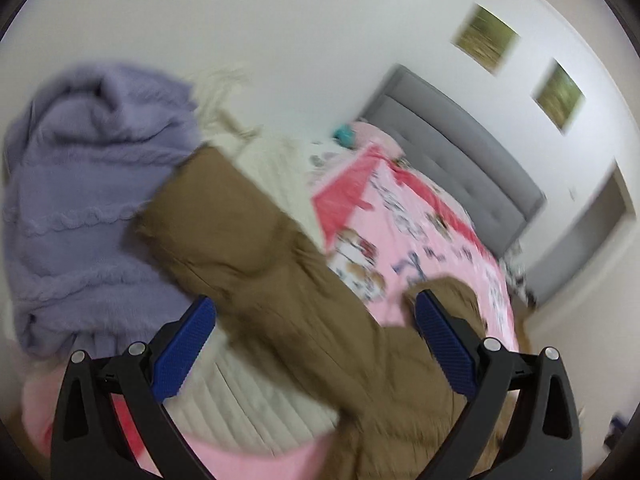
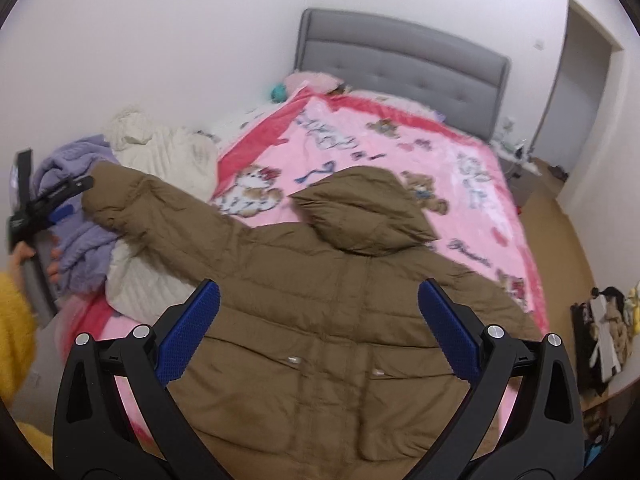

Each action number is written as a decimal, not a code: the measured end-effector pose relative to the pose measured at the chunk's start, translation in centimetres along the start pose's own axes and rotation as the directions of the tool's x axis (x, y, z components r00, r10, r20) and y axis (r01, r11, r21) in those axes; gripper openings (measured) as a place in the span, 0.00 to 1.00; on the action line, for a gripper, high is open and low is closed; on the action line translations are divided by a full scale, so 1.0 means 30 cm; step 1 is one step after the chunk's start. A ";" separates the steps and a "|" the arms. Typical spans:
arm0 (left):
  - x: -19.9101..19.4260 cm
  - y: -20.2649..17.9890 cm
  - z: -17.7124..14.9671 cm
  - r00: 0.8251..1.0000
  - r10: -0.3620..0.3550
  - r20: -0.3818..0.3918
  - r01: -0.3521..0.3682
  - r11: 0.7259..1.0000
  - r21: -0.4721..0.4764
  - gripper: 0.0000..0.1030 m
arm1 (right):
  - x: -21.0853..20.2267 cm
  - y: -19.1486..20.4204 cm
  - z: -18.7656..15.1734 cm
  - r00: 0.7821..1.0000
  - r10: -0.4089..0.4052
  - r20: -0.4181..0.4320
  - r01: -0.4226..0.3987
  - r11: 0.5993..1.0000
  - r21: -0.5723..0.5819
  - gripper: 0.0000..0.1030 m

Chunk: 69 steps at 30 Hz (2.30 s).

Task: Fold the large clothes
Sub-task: 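Grasp the jacket sleeve cuff with the left tool and lift it, then fold the held sleeve across the jacket body with the left tool, release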

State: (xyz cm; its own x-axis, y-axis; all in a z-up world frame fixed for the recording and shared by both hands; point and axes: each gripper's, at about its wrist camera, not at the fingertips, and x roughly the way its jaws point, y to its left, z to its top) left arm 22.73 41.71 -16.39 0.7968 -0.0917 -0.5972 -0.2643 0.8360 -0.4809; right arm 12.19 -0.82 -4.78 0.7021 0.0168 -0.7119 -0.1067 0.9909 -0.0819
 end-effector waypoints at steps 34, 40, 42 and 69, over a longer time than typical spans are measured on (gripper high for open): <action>0.229 -0.270 0.218 0.985 -0.119 0.127 0.105 0.988 0.111 0.10 | 0.116 0.073 -0.047 0.983 -0.063 -0.175 0.070 0.997 0.033 0.92; 0.241 -0.760 0.038 0.963 -0.270 0.020 0.251 0.917 0.309 0.10 | 0.089 -0.113 -0.158 0.978 -0.072 -0.195 0.117 0.966 0.232 0.92; 0.265 -0.920 -0.083 0.954 -0.299 -0.032 0.291 0.890 0.351 0.11 | 0.081 -0.193 -0.206 0.976 -0.078 -0.205 0.136 0.949 0.284 0.92; 0.771 -1.460 -1.272 0.911 -0.175 -0.373 0.383 0.689 0.615 0.68 | 0.359 -0.926 -0.607 0.973 -0.031 -0.229 0.130 0.895 0.428 0.92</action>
State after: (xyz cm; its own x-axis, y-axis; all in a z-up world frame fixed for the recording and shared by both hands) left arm 32.02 -17.67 -33.63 0.5699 -0.4310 -0.6996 0.4575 0.8737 -0.1656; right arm 9.89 -30.60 -22.89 0.5250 -0.0455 -0.8499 0.2967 0.9457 0.1327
